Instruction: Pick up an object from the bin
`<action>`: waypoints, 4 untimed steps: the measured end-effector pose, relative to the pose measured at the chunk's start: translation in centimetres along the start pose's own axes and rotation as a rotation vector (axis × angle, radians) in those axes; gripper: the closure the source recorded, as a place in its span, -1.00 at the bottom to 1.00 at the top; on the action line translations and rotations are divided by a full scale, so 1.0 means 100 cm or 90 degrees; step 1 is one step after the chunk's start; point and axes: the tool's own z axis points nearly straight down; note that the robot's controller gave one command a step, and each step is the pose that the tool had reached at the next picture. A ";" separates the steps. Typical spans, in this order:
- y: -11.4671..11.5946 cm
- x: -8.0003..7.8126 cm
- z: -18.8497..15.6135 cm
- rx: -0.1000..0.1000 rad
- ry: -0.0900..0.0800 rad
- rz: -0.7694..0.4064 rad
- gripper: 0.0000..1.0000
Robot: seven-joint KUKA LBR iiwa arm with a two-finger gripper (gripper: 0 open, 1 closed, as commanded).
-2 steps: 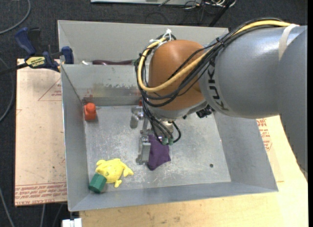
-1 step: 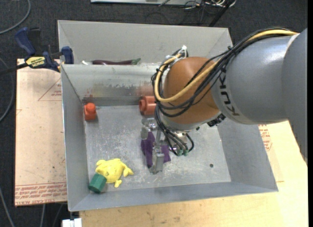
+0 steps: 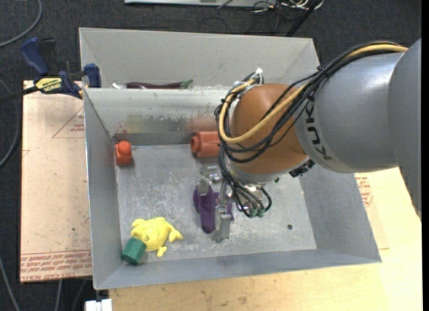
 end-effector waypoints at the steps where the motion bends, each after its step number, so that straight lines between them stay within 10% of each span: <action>1: -0.003 0.010 -0.019 0.000 0.001 0.000 -1.00; 2: -0.014 -0.013 -0.003 -0.001 -0.012 -0.107 -1.00; 3: -0.041 -0.010 0.053 -0.001 0.001 0.026 1.00; 4: -0.042 -0.010 0.053 -0.001 0.001 0.026 1.00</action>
Offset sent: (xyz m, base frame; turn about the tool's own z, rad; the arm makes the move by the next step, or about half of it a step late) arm 0.0356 -0.0317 -0.0596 -0.2488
